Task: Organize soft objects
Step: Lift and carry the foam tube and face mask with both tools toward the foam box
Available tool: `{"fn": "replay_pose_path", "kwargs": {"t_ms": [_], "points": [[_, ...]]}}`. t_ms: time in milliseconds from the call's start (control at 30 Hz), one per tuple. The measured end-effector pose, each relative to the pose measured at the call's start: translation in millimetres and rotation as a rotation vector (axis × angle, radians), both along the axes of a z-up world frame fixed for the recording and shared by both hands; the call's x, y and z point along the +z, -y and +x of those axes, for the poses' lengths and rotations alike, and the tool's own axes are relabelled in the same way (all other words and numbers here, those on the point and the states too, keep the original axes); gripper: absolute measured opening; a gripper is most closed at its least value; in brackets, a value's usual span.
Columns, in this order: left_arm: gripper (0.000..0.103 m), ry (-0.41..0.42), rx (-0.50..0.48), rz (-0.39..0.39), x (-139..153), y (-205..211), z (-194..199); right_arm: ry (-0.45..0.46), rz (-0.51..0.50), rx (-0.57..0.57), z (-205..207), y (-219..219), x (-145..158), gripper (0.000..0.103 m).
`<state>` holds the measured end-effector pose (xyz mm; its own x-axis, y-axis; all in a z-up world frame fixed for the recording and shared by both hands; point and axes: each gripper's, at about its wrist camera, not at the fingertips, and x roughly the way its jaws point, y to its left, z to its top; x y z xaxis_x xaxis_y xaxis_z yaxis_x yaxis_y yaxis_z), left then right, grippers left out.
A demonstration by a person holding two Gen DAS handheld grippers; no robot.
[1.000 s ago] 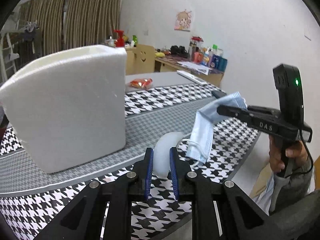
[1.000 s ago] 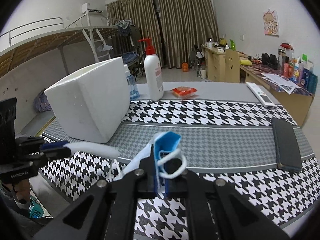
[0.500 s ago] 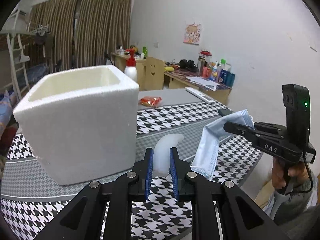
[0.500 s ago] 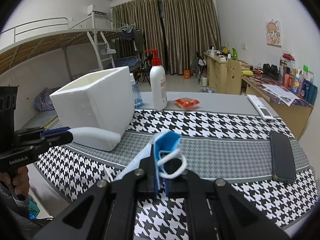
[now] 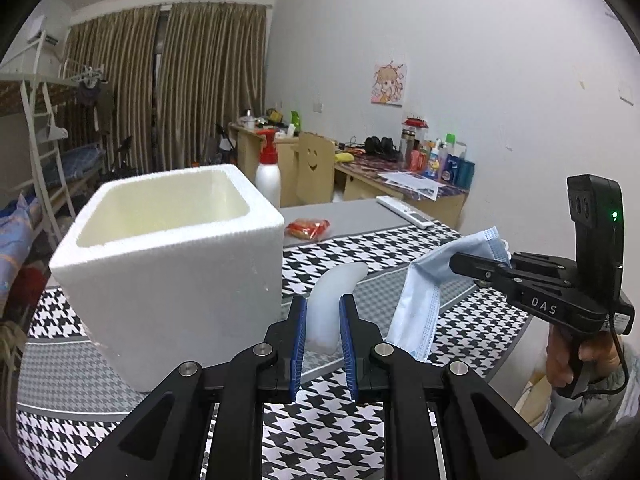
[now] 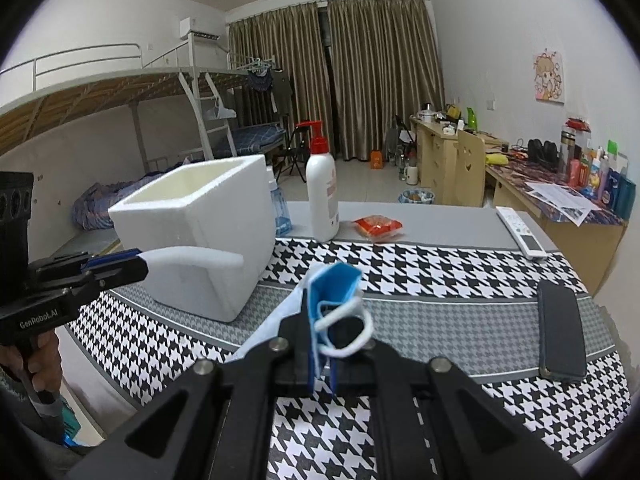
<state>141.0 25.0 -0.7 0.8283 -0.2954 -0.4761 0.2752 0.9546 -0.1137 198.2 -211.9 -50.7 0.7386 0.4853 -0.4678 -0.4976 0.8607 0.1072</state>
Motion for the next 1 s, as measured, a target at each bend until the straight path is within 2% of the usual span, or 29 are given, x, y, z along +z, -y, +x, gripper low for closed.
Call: {"fn": "replay_pose_path", "kwargs": {"t_ms": [1000], "points": [[0.018,0.097,0.057,0.038,41,-3,9,0.104,-0.007,0.053,0,-11,34,0.007]]}}
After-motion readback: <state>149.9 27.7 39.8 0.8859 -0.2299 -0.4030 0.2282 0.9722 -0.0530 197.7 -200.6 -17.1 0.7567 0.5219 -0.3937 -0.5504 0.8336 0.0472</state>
